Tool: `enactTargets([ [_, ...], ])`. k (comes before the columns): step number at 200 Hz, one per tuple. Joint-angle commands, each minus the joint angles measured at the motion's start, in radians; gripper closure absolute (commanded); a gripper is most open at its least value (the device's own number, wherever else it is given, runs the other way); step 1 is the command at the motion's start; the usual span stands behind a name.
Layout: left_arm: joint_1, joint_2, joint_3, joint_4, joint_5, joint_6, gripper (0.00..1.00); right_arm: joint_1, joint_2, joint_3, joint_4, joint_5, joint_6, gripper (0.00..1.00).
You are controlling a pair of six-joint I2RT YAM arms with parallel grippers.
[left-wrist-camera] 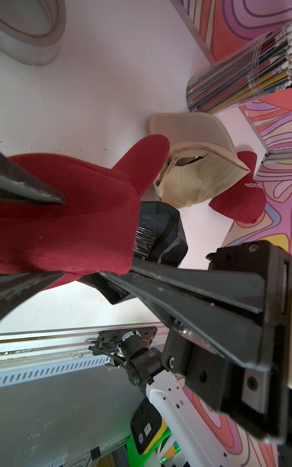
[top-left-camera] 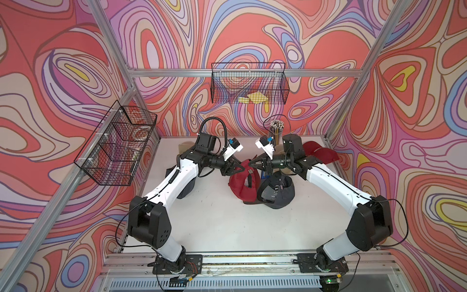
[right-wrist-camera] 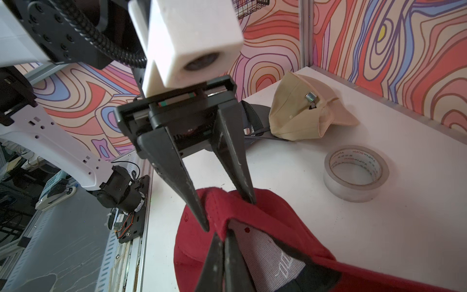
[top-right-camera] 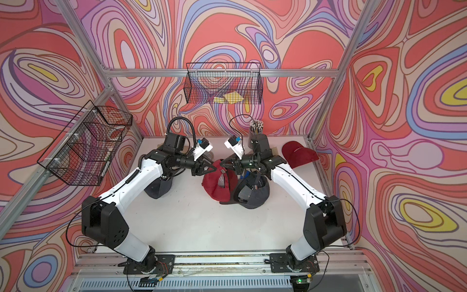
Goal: Open the adjustable buckle of the baseball cap
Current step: Open the adjustable buckle on the baseball cap.
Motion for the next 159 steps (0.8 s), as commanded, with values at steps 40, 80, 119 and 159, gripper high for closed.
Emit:
enactTargets([
  [40,-0.002,0.008,-0.027,0.047,0.096,-0.020,0.58,-0.005,-0.037,-0.021,0.063,0.001,0.035,1.00],
  [80,-0.001,0.019,-0.025,0.064,0.101,-0.044,0.71,-0.005,-0.031,-0.022,0.073,-0.003,0.047,1.00],
  [119,0.000,0.015,-0.022,0.054,0.093,-0.035,1.00,-0.005,-0.041,-0.030,0.086,0.011,0.055,1.00],
  [159,0.000,0.014,-0.017,0.064,0.104,-0.060,1.00,-0.006,-0.045,-0.033,0.081,0.048,0.061,0.79],
])
